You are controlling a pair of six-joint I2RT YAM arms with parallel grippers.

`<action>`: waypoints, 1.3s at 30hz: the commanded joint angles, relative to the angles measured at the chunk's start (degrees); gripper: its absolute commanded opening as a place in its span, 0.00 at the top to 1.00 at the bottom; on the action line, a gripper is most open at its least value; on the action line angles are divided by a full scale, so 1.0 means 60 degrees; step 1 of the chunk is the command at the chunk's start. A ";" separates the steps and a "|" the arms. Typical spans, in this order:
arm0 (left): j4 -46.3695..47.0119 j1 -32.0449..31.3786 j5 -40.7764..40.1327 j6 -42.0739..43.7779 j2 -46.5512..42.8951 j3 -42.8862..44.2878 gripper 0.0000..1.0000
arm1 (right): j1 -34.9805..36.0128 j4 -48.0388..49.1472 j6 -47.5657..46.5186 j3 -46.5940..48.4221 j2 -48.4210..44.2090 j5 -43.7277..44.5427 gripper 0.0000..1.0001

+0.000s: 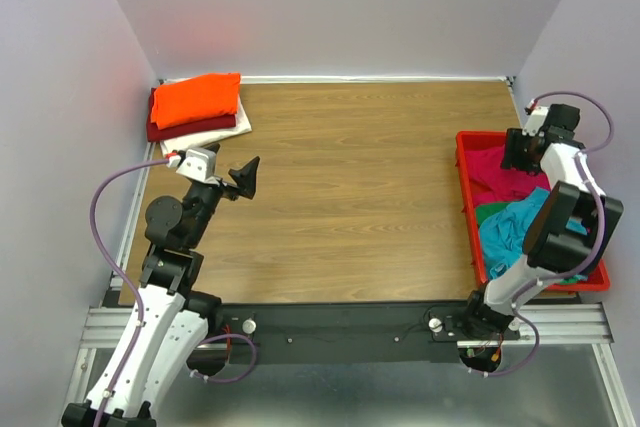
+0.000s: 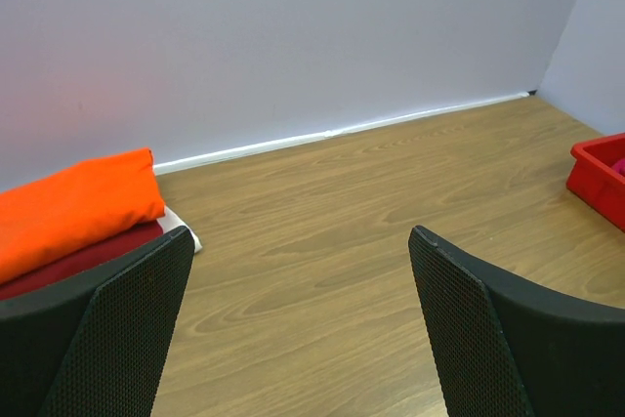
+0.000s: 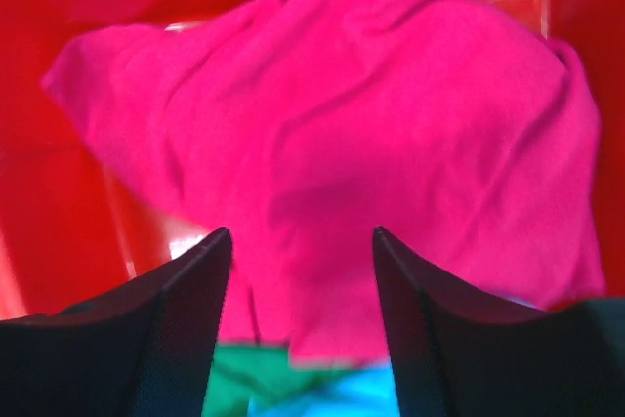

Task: Fold and stack the t-shirts
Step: Grab the tshirt from the pile

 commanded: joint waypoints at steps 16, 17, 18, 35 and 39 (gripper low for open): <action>0.0154 -0.0161 -0.0010 0.0132 -0.0125 -0.0062 0.02 | -0.0045 0.0220 -0.0083 0.1005 0.2417 -0.0371 0.87; 0.0154 -0.0176 -0.0010 0.0161 -0.0125 -0.0062 0.02 | -0.0045 0.0264 -0.0098 0.0887 0.1863 -0.0386 0.94; 0.0154 -0.0161 0.0005 0.0162 -0.0125 -0.0062 0.02 | -0.0045 0.0294 -0.0098 0.0785 0.1597 -0.0459 0.97; 0.0139 -0.0176 -0.0098 0.0206 -0.0110 -0.0048 0.02 | 0.0043 -0.1697 -0.0156 0.1207 -0.3415 -0.4120 0.99; 0.0139 -0.0176 -0.0098 0.0220 -0.0096 -0.0048 0.02 | 0.0160 -0.2429 -0.0171 0.2466 -0.3547 -0.4939 0.99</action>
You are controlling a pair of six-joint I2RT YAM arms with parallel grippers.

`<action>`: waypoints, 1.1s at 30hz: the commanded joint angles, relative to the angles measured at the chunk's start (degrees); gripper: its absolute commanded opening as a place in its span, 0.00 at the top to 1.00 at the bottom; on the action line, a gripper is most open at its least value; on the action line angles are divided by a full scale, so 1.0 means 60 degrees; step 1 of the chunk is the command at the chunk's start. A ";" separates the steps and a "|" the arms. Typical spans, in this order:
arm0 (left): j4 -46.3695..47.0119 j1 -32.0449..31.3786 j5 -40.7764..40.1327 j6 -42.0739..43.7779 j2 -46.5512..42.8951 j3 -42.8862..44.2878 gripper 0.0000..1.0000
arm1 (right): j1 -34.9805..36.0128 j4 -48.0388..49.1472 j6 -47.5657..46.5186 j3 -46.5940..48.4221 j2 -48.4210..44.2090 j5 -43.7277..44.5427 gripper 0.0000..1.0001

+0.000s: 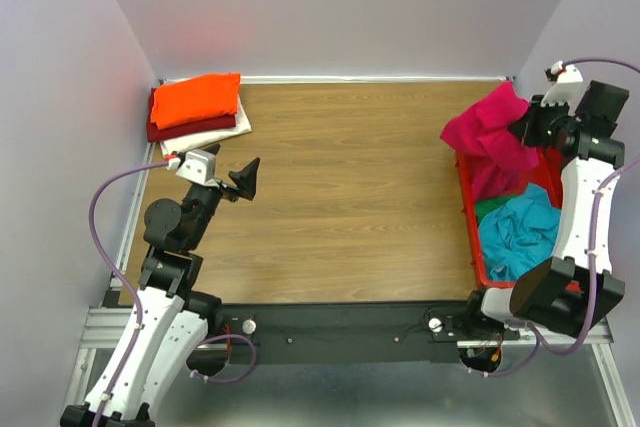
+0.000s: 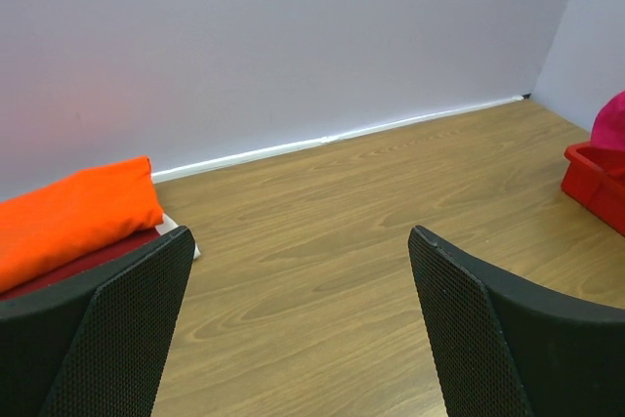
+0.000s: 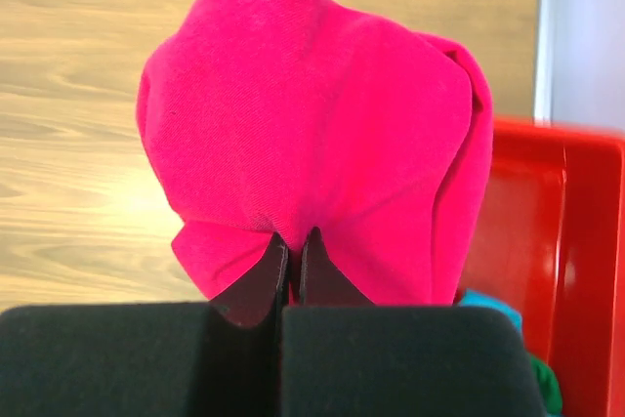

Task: Fold and stack the t-shirts
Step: Grab the tshirt from the pile, then move the tshirt to the center of the board

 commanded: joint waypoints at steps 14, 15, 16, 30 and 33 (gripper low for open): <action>0.0169 -0.0037 -0.0076 0.0360 0.0032 -0.0062 0.04 | 0.1720 -0.0299 0.2019 0.5562 0.0317 -0.4939 0.99; 0.0183 -0.0052 -0.0061 0.0389 0.0032 -0.0048 0.04 | 0.1764 0.0094 0.2341 0.5722 0.0376 -0.5464 0.99; 0.0183 -0.0038 -0.0047 0.0404 0.0032 -0.0062 0.04 | 0.1953 0.0272 0.2765 0.5738 0.0434 -0.5702 0.99; 0.0198 -0.0052 -0.0061 0.0638 -0.0129 -0.0106 0.05 | 0.6757 0.0450 -0.0172 0.1435 -0.0048 -0.4052 0.98; 0.0198 -0.0038 -0.0017 0.0667 -0.0085 -0.0106 0.05 | 0.7417 0.0464 -0.1182 0.0366 0.0024 -0.3348 0.97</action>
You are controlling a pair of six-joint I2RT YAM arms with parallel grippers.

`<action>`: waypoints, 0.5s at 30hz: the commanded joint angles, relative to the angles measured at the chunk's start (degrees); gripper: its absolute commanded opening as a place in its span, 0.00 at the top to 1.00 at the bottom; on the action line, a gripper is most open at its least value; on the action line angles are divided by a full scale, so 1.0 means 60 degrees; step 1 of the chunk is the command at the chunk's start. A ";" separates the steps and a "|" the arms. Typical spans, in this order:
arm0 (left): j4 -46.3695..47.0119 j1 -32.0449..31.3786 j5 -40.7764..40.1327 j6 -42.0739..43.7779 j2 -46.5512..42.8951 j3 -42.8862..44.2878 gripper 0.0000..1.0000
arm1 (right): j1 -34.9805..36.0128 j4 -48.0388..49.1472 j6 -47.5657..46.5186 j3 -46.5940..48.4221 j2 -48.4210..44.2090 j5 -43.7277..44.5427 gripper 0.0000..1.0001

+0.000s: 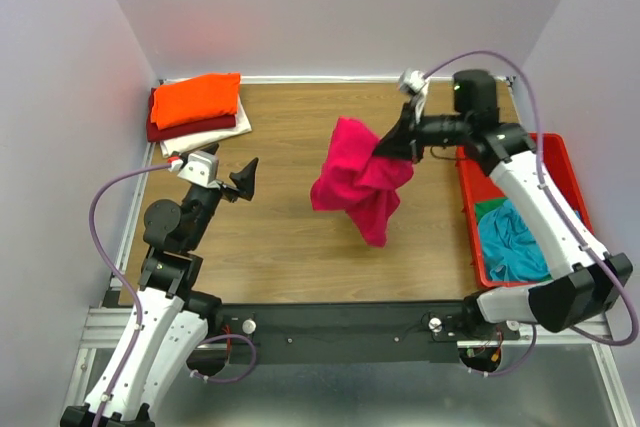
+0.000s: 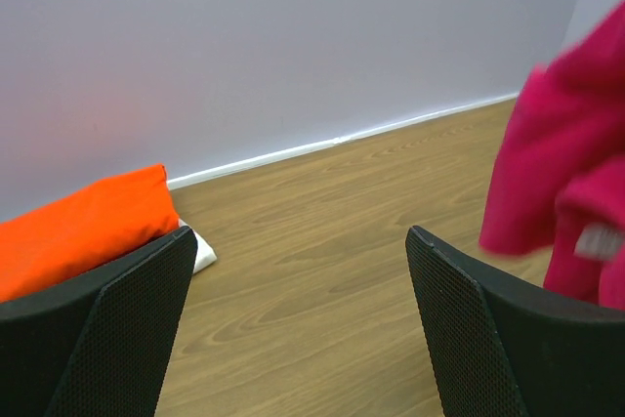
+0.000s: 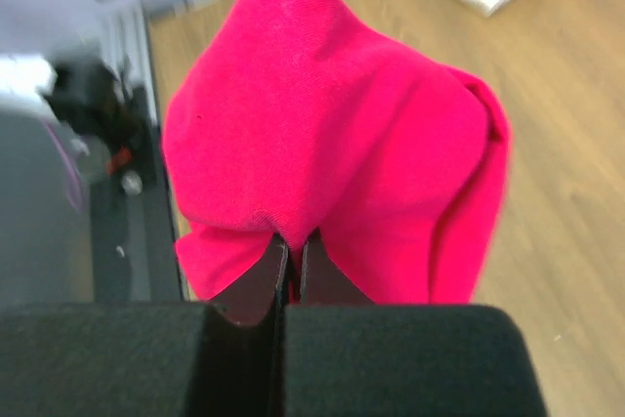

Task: Fold and stack the t-shirts
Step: Move the tshirt to the center of the board

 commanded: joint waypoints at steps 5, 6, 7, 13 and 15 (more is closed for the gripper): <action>0.0238 -0.0052 0.0272 0.0136 0.0042 -0.0121 0.05 | 0.0812 0.0071 -0.2418 -0.2523 0.0729 0.2532 0.71; 0.0224 -0.0052 0.0359 0.0121 0.0072 -0.0121 0.05 | 0.0812 0.0071 -0.2316 -0.2611 0.0820 0.2839 0.46; 0.0253 -0.0038 0.0447 0.0106 0.0086 -0.0121 0.05 | 0.0812 0.0028 -0.2315 -0.2685 0.0849 0.3437 0.36; 0.0341 -0.0038 0.1237 -0.0025 0.0685 -0.0048 0.05 | 0.0142 0.0042 -0.2915 -0.3768 -0.0291 0.3477 0.00; 0.0355 -0.0052 0.1472 -0.0084 0.0891 -0.0004 0.05 | -0.0124 0.0056 -0.3061 -0.4177 -0.0468 0.2977 0.00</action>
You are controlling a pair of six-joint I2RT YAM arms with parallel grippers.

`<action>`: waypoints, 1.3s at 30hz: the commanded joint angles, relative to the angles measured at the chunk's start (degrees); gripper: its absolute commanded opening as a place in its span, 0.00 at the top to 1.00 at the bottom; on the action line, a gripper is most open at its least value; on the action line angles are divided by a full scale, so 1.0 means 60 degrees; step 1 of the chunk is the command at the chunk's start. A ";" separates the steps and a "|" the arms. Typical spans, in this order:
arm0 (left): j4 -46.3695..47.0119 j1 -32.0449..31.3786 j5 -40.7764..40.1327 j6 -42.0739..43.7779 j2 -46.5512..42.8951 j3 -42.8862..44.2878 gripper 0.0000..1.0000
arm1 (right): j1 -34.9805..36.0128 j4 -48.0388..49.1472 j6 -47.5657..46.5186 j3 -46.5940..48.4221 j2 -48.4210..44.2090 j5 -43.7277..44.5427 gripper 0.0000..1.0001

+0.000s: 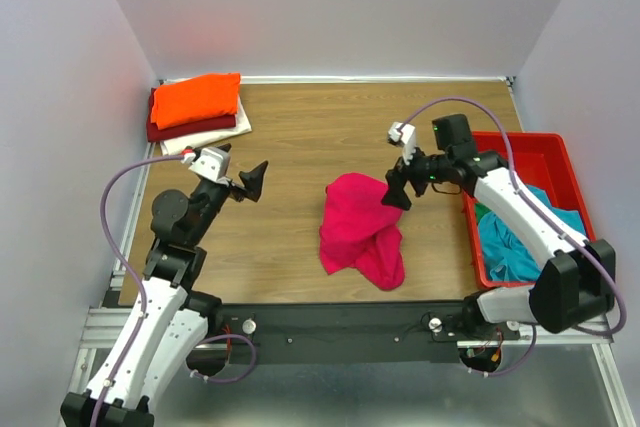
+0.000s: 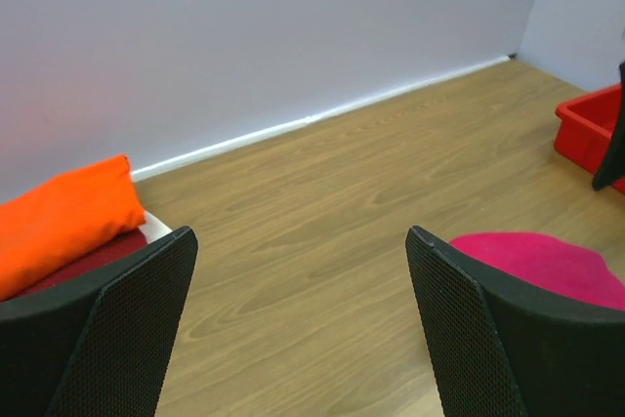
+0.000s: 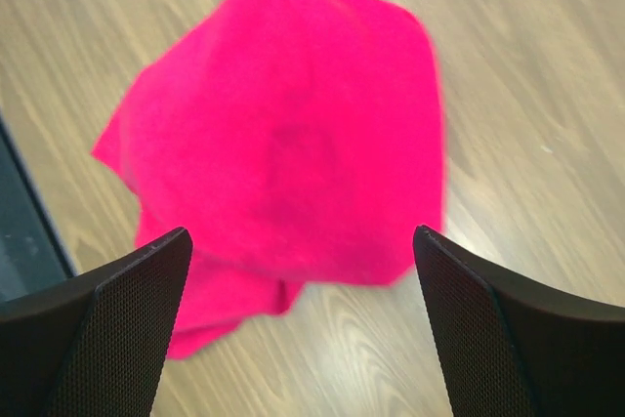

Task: Fold and stack the t-shirts
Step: Move the tshirt to the center of the board, then flatten the tshirt out

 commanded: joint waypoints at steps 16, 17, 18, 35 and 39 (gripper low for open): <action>-0.1213 -0.1677 0.1326 -0.0150 0.3829 0.1434 0.13 | -0.2408 0.0144 -0.0380 -0.1555 -0.0212 -0.1334 0.00; -0.1287 -0.1794 0.1207 -0.0208 0.3977 0.1522 0.13 | -0.2394 0.0144 -0.0395 -0.1555 -0.0153 -0.1319 0.00; -0.1375 -0.1940 0.1105 -0.0209 0.4124 0.1625 0.13 | -0.2394 0.0144 -0.0380 -0.1541 -0.0022 -0.1275 0.00; -0.2284 -0.3435 0.0239 -0.0648 0.8605 0.4319 0.25 | -0.2423 0.0144 -0.0044 -0.1453 0.0799 -0.0953 0.04; -0.2445 -0.3757 0.0181 -0.0706 0.9149 0.4585 0.25 | -0.2409 0.0130 0.0074 -0.1424 0.1136 -0.1011 0.09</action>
